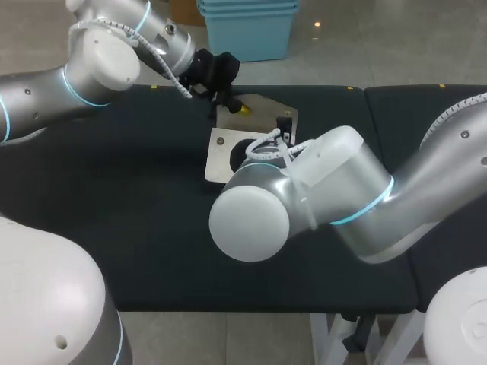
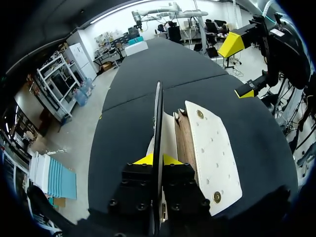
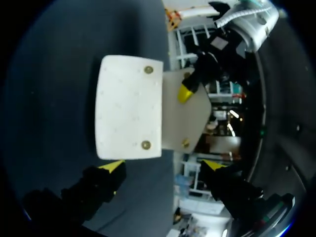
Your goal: Pick up the bag, open it, inspect its contents, close it, and place it on the opposite side
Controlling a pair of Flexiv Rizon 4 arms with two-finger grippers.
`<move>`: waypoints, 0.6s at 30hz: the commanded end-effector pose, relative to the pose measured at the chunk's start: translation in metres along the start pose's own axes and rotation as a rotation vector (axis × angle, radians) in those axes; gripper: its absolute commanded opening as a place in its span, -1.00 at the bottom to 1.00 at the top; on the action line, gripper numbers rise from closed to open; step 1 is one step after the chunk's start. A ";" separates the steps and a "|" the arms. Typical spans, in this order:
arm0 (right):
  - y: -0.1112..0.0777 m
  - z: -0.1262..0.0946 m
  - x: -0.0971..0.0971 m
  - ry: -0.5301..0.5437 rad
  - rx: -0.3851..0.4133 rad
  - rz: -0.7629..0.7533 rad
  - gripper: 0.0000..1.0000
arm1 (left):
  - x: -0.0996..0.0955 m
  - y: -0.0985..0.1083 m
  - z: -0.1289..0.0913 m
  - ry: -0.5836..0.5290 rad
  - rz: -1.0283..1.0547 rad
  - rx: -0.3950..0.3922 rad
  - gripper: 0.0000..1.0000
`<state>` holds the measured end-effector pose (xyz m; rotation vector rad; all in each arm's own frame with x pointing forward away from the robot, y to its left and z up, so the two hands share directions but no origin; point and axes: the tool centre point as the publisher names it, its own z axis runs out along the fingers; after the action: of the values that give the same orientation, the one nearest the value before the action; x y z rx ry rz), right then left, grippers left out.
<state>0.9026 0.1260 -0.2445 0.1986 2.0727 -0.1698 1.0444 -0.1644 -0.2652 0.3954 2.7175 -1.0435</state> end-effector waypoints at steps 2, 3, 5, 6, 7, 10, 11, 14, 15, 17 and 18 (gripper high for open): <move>0.002 -0.007 -0.019 0.031 0.009 -0.017 0.80 | 0.012 -0.014 -0.020 -0.029 0.017 -0.009 -1.00; 0.002 -0.008 -0.023 0.037 0.005 -0.017 0.10 | 0.014 -0.016 -0.022 -0.032 0.019 -0.007 -1.00; 0.002 -0.010 -0.028 0.045 0.003 -0.019 -0.67 | 0.017 -0.020 -0.026 -0.040 0.021 0.002 -1.00; 0.002 -0.011 -0.030 0.051 -0.002 -0.020 -1.00 | 0.018 -0.022 -0.028 -0.041 0.020 0.008 -1.00; 0.002 -0.012 -0.032 0.053 -0.002 -0.019 -1.00 | 0.019 -0.023 -0.029 -0.043 0.021 0.009 -1.00; 0.003 -0.016 -0.036 0.087 -0.015 -0.007 -1.00 | 0.022 -0.027 -0.032 -0.044 0.026 0.021 -1.00; 0.002 -0.016 -0.037 0.117 -0.034 0.008 -1.00 | 0.024 -0.029 -0.033 -0.039 0.024 0.028 -1.00; 0.000 -0.014 -0.040 0.122 0.000 -0.004 -1.00 | 0.025 -0.031 -0.034 -0.059 0.018 0.006 -1.00; 0.000 -0.014 -0.040 0.122 0.000 -0.004 -1.00 | 0.025 -0.031 -0.034 -0.059 0.018 0.006 -1.00; 0.000 -0.014 -0.040 0.122 0.000 -0.004 -1.00 | 0.025 -0.031 -0.034 -0.059 0.018 0.006 -1.00; 0.000 -0.014 -0.040 0.122 0.000 -0.004 -1.00 | 0.025 -0.031 -0.034 -0.059 0.018 0.006 -1.00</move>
<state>0.9091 0.1269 -0.2060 0.2081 2.1800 -0.1639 1.0105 -0.1591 -0.2295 0.3888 2.6593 -1.0460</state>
